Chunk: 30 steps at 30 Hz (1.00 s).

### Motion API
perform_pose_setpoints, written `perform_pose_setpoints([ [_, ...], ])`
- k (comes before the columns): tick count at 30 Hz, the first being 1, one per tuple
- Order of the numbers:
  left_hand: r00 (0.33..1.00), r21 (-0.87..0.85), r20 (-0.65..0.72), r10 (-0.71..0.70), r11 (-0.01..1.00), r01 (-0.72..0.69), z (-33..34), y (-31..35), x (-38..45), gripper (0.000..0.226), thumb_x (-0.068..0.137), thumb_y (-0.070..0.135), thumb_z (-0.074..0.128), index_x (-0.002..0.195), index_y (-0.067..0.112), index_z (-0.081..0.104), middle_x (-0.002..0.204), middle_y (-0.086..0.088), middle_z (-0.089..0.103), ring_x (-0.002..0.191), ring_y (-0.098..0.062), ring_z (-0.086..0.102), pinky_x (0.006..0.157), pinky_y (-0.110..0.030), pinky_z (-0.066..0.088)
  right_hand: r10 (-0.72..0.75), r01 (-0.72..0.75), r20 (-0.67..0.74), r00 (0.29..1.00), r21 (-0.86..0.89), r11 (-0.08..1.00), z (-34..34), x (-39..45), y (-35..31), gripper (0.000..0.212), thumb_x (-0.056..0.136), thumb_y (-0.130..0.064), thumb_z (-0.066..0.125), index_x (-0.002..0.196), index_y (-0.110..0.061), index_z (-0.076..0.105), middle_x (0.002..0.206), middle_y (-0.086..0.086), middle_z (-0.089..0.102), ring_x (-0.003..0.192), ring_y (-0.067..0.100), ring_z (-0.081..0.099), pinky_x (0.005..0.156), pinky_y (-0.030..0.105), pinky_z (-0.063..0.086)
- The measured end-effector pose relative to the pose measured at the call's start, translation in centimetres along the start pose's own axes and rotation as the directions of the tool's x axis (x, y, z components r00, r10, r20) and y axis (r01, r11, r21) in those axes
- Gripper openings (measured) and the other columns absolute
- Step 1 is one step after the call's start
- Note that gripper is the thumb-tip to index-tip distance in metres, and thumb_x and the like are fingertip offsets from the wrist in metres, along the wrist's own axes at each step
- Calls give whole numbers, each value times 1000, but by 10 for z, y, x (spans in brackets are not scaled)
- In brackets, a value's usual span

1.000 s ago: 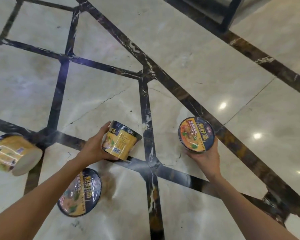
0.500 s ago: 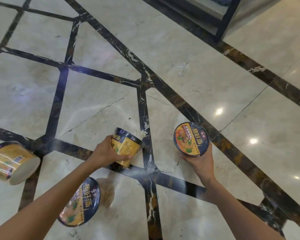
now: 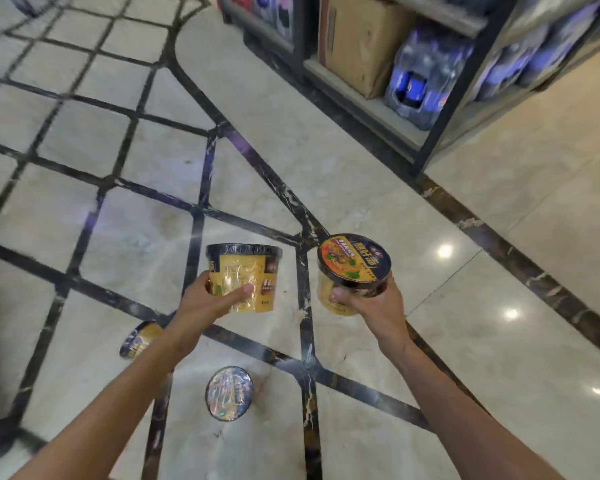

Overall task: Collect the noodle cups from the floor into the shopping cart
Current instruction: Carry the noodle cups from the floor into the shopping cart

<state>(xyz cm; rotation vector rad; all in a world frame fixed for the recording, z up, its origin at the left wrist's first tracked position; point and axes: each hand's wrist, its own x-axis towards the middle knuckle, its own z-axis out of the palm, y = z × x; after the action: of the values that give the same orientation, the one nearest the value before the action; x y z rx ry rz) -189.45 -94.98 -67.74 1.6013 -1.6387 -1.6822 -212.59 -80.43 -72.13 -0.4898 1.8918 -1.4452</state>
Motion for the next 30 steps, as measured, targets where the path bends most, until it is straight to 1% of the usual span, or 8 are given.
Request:
perform_pose_setpoints([
  [9, 952, -167, -307, -6, 985, -48, -208, 200, -220, 108, 23, 75, 80, 111, 15, 59, 100, -3, 72, 92, -22, 68, 86, -41, 54, -89, 76, 406, 909, 48, 996, 83, -122, -323, 95, 37, -40, 90, 123, -21, 55, 114, -4, 67, 104, 11, 64, 84, 29, 53],
  [14, 822, -329, -564, -78, 934, -137, -297, 248, -372, 72, 49, 50, 82, 109, 15, 60, 103, -5, 71, 96, -22, 68, 84, -36, 52, -116, 132, 679, 725, 29, 991, 145, -213, -448, 97, 36, -41, 90, 122, -18, 52, 112, -2, 66, 103, 11, 64, 74, 23, 53],
  [16, 755, -355, -645, -120, 921, -158, -316, 249, -428, 74, 48, 50, 87, 107, 15, 59, 102, -5, 71, 94, -22, 68, 78, -33, 53, -123, 149, 781, 613, 39, 988, 172, -249, -479, 77, 49, -29, 92, 116, -17, 56, 106, -2, 68, 93, 6, 66, 68, 20, 52],
  [18, 639, -381, -750, -173, 902, -202, -330, 236, -499, 75, 49, 53, 88, 106, 14, 58, 100, -4, 70, 89, -21, 68, 76, -34, 54, -145, 186, 875, 461, 64, 980, 202, -299, -501, 52, 63, -6, 87, 108, -15, 62, 95, -1, 72, 81, 6, 69, 61, 19, 52],
  [21, 477, -422, -840, -258, 863, -277, -332, 207, -601, 88, 40, 61, 87, 108, 12, 61, 100, -6, 73, 92, -24, 69, 86, -41, 54, -136, 237, 957, 256, 75, 969, 239, -382, -515, 51, 58, -11, 88, 105, -11, 67, 90, 3, 74, 76, 16, 69, 62, 25, 53],
  [23, 355, -427, -884, -305, 834, -348, -323, 186, -670, 70, 48, 50, 89, 100, 11, 64, 92, -7, 75, 94, -29, 69, 87, -44, 53, -93, 237, 988, 127, 61, 970, 258, -444, -515, 62, 48, -24, 93, 103, -8, 68, 86, 4, 74, 65, 9, 67, 53, 20, 51],
  [27, 63, -427, -891, -450, 783, -452, -292, 140, -808, 22, 81, 22, 70, 99, 12, 60, 94, -8, 73, 93, -29, 68, 80, -36, 56, -40, 213, 992, -120, 65, 975, 274, -581, -506, 45, 73, -8, 79, 114, -1, 64, 86, 0, 70, 59, -2, 65, 50, 14, 50],
  [30, -103, -414, -846, -524, 766, -491, -260, 106, -907, 31, 75, 30, 74, 99, 13, 61, 86, -3, 75, 90, -26, 68, 85, -38, 54, 27, 223, 951, -307, 44, 974, 271, -686, -493, 72, 54, -40, 88, 115, -9, 64, 95, 2, 72, 76, 10, 69, 62, 26, 57],
])
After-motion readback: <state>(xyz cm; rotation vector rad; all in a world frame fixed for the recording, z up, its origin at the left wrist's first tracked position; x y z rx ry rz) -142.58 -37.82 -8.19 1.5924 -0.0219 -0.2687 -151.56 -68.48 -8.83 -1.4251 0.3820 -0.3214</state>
